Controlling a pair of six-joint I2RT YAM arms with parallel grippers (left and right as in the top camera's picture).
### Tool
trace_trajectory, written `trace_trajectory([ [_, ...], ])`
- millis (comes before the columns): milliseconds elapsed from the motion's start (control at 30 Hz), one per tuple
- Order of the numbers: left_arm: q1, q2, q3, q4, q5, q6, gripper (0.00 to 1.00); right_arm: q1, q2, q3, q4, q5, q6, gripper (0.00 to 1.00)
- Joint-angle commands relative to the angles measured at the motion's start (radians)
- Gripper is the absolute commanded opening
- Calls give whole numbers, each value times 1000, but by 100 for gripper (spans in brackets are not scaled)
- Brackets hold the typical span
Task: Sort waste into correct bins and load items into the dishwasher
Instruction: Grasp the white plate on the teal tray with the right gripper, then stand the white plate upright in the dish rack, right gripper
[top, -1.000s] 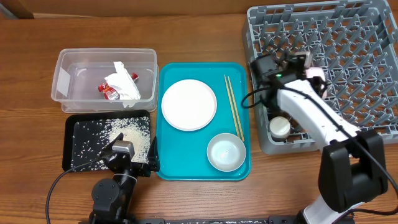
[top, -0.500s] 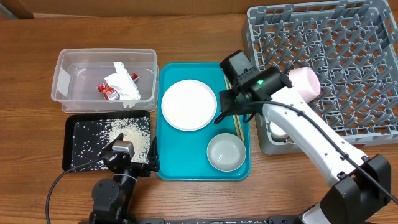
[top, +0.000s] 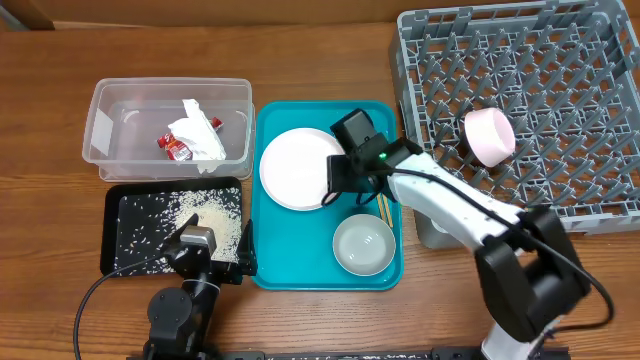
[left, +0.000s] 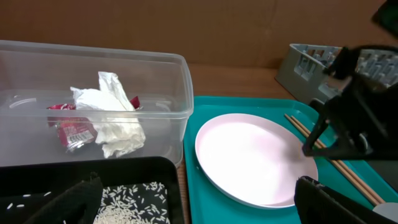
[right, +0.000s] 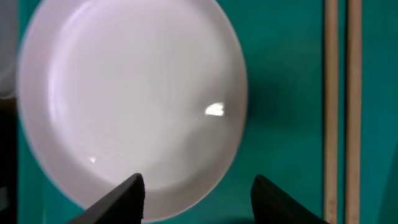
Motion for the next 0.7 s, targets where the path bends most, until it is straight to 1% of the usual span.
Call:
trace_trajectory([
  [0,-6,-10,-4,1,10,18,100,-12,71,-4,29,32,95,48],
  [100,-6,-10,-4,1,10,18,100,-11,125,-4,24,33,105,41],
  [133,-6,-10,-4,1,10,18,100,-11,134,-4,17,32,105,35],
  [167,-6,-10,-4,1,10,18,100,-13,138,-4,11,32,105,32],
  [300,-6,-10,-4,1,10,18,100,-21,120,4,-11,32,102,29],
  [367,-6,-10,-4,1,10,18,100,-21,98,8,-18,29,94,31],
  [433,-6,-10,-4,2,10,18,100,-21,65,12,-18,26,34,31],
  [467,-6,-10,-4,2,10,18,100,-19,45,13,-17,26,2,28],
  [567,-6,-10,-4,2,10,18,100,-17,-26,13,-16,26,-32,4],
  [667,-6,-10,-4,1,10,18,100,-20,-56,13,-17,26,-32,4],
])
